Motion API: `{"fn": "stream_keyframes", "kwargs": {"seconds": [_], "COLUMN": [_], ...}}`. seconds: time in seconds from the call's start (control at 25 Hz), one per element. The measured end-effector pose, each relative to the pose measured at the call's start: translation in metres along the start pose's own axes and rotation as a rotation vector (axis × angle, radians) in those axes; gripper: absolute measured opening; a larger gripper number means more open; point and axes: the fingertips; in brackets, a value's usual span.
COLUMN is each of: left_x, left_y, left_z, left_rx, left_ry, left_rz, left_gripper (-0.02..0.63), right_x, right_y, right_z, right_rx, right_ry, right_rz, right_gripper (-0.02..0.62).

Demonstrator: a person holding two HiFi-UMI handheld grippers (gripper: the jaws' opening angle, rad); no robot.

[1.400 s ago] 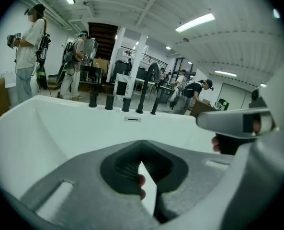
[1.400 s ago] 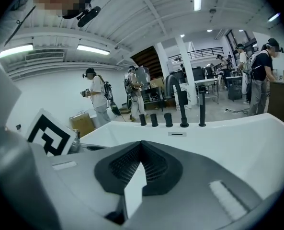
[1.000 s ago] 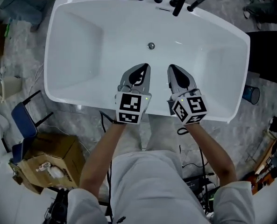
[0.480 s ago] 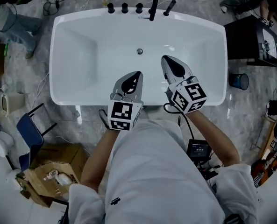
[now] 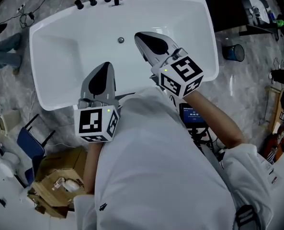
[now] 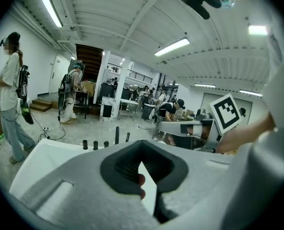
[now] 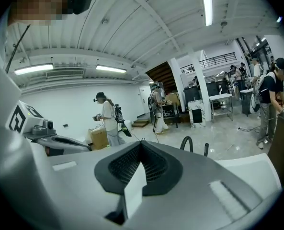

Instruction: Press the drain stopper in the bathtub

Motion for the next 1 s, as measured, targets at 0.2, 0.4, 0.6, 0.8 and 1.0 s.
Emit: {"fn": "stream_keyframes", "kwargs": {"seconds": [0.2, 0.4, 0.6, 0.8, 1.0], "left_x": [-0.004, -0.011, -0.005, -0.005, 0.004], "left_y": [-0.012, -0.025, -0.033, -0.031, -0.034], "left_z": [-0.018, -0.033, -0.042, -0.062, -0.063], "left_rx": [-0.012, -0.031, -0.08, -0.148, -0.13], "left_ry": [-0.011, -0.024, -0.044, -0.111, -0.101], "left_rz": [-0.009, 0.002, 0.011, 0.005, -0.009], "left_gripper": [0.003, 0.003, 0.005, 0.003, 0.004], "right_x": [0.0, 0.014, 0.013, 0.015, 0.021], "right_y": [0.023, 0.055, 0.083, 0.094, 0.107], "right_z": [-0.018, -0.04, -0.063, -0.074, -0.075], "right_rx": [-0.01, 0.12, 0.164, 0.145, 0.11], "right_ry": [-0.019, 0.013, 0.001, -0.044, -0.019], "right_rz": [0.038, -0.052, -0.188, -0.191, -0.226], "right_gripper": [-0.006, -0.006, -0.006, -0.006, -0.006]}}
Point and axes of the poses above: the fingertips, and each gripper's own axes: z forward along the fingers, y to its left, x out of its underside, and after that the axes turned 14 degrees about y, right-handed
